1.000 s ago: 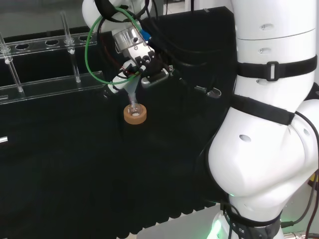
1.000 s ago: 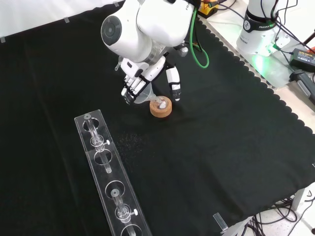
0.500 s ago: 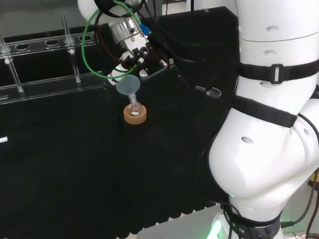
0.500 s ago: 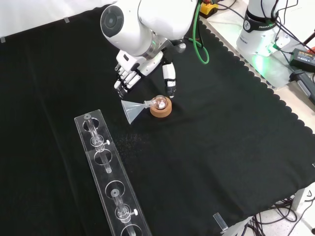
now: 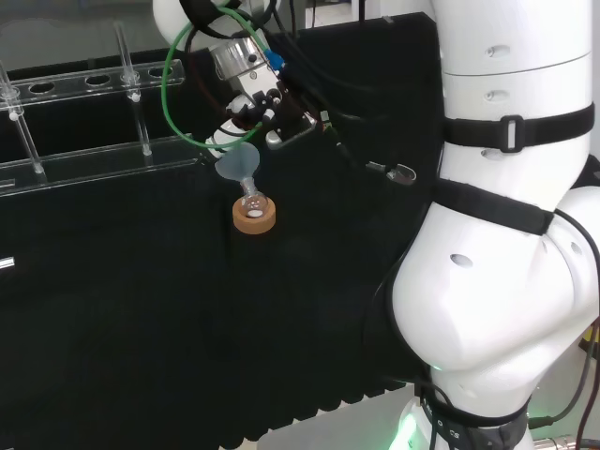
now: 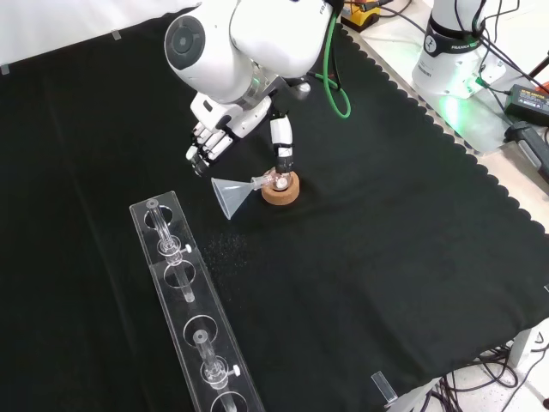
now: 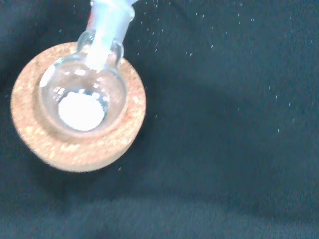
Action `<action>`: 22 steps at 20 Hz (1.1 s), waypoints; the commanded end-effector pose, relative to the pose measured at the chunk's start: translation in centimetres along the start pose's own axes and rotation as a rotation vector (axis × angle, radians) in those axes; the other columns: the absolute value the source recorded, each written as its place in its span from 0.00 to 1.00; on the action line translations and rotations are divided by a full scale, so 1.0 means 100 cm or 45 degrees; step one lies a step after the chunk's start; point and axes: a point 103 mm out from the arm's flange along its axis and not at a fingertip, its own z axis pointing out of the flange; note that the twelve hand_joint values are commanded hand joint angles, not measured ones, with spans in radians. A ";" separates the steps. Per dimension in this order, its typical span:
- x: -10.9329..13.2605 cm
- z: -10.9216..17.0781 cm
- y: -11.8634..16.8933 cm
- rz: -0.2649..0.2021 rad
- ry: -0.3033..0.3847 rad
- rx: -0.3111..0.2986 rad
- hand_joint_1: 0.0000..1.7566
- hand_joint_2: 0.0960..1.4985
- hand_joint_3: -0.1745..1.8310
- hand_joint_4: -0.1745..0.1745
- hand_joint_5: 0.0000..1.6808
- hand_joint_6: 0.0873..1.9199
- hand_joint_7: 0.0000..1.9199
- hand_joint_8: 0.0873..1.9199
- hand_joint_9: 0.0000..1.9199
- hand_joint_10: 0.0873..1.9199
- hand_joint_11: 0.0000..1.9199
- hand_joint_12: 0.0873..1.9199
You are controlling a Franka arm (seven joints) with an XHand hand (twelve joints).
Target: Remove the funnel from the round-bottom flask.
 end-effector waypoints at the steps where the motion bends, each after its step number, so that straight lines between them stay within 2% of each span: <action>1: -0.046 0.007 0.028 -0.158 0.062 -0.383 0.12 0.45 0.09 0.40 0.25 0.00 0.07 0.31 0.05 0.45 0.08 0.81; 3: -0.057 0.009 0.034 -0.201 0.110 -0.485 0.15 0.45 0.09 0.35 0.32 0.00 0.14 0.41 0.12 0.49 0.14 0.78; 5: -0.066 0.011 0.041 -0.221 0.096 -0.529 0.17 0.45 0.09 0.31 0.37 0.04 0.22 0.44 0.19 0.47 0.18 0.75; 9: -0.078 0.015 0.060 -0.222 0.137 -0.497 0.19 0.45 0.09 0.29 0.34 0.20 0.27 0.47 0.24 0.45 0.21 0.74; 12: -0.079 0.015 0.073 -0.220 0.142 -0.484 0.19 0.45 0.09 0.29 0.32 0.27 0.28 0.47 0.25 0.45 0.21 0.74; 13: -0.083 0.017 0.070 -0.218 0.152 -0.496 0.19 0.45 0.09 0.29 0.31 0.28 0.28 0.48 0.25 0.46 0.21 0.74; 16: -0.080 0.014 0.076 -0.226 0.156 -0.467 0.20 0.45 0.09 0.28 0.31 0.31 0.28 0.48 0.25 0.46 0.21 0.74; 22: -0.062 0.008 0.085 -0.249 0.120 -0.461 0.19 0.45 0.09 0.28 0.30 0.33 0.28 0.48 0.24 0.46 0.21 0.74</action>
